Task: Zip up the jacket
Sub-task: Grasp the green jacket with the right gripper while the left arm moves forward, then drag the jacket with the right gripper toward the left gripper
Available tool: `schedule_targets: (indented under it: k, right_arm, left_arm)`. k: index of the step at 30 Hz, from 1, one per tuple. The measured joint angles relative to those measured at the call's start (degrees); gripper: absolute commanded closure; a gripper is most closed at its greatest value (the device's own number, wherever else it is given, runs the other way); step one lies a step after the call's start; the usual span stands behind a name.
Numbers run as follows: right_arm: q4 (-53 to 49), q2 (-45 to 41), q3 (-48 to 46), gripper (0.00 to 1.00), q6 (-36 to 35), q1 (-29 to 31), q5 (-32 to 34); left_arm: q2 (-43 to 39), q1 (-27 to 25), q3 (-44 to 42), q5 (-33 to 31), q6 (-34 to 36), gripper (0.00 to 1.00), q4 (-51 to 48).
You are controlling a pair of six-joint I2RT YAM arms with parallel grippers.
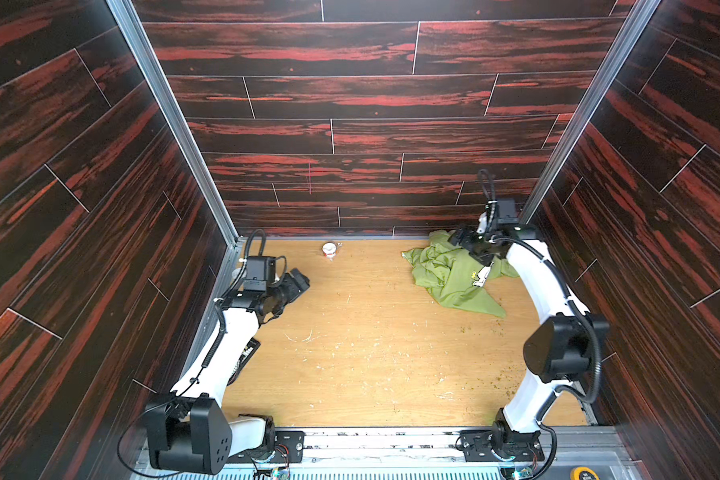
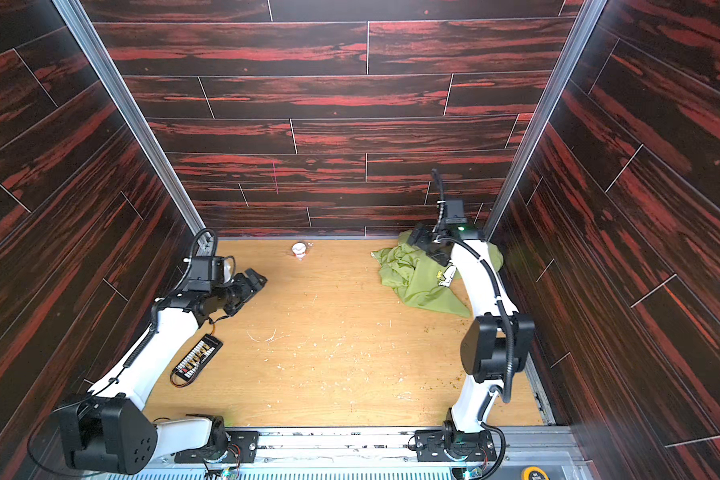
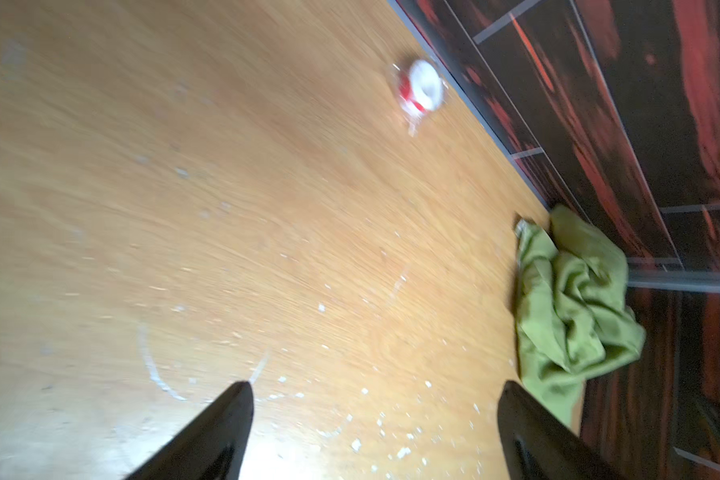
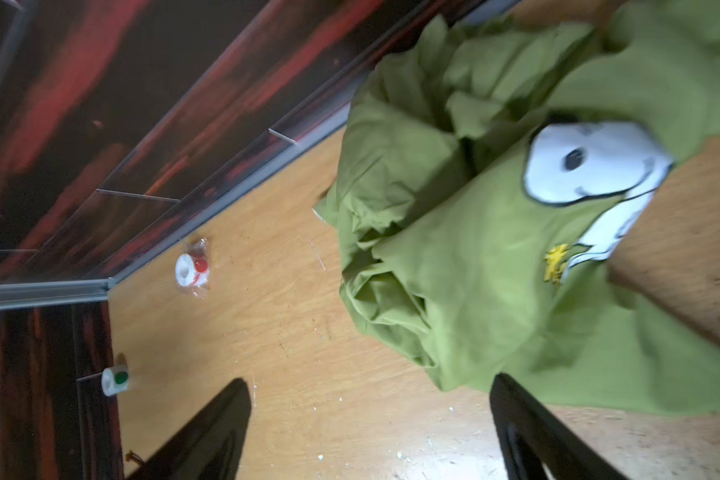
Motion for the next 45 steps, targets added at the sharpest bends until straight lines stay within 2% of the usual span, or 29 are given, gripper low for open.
schedule_targets:
  k: [6,8,9,14,16,18,25,33,37,40,45]
  right_arm:
    - [-3.58,9.05,3.34,0.08,0.55,0.74,4.15]
    - [-4.48,12.22,4.72,0.14,0.79,0.66,5.60]
    - [-4.83,13.53,5.44,0.21,0.98,0.61,6.03]
    - [-5.57,18.95,8.87,0.77,1.38,0.48,7.10]
    - [-5.66,19.41,9.05,0.92,1.18,0.52,6.99]
    - [-5.84,19.39,9.20,1.00,0.87,0.79,6.88]
    - [-6.01,17.11,8.85,1.00,-1.49,6.54,3.39]
    - [-8.04,4.92,8.00,1.00,-1.33,20.24,-2.01]
    - [-8.94,0.15,7.93,1.00,-0.74,24.70,-4.87]
    - [-8.41,-2.91,5.40,1.00,0.04,25.92,-6.60]
    - [-7.10,-8.31,-4.90,1.00,1.73,24.90,-7.87]
  left_arm:
    - [0.42,-2.99,0.61,2.25,-1.05,0.09,-0.15]
    - [0.76,-3.02,0.61,2.75,-1.27,0.10,-0.17]
    - [0.87,-3.02,0.61,2.97,-1.29,0.10,-0.22]
    - [2.19,-3.02,2.29,3.87,-0.55,0.10,-2.40]
    - [3.04,-3.02,3.89,4.11,0.04,0.10,-3.19]
    - [3.72,-3.02,5.25,4.59,0.61,0.10,-3.43]
    - [5.62,-3.02,6.29,6.80,0.50,0.09,-3.48]
    - [8.59,-3.89,6.29,8.55,-0.76,0.09,-1.62]
    - [8.61,-4.68,6.21,8.98,-1.66,0.08,-0.44]
    - [8.41,-5.14,5.27,9.16,-2.21,0.09,0.42]
    - [6.97,-6.29,1.97,9.14,-3.26,0.08,1.33]
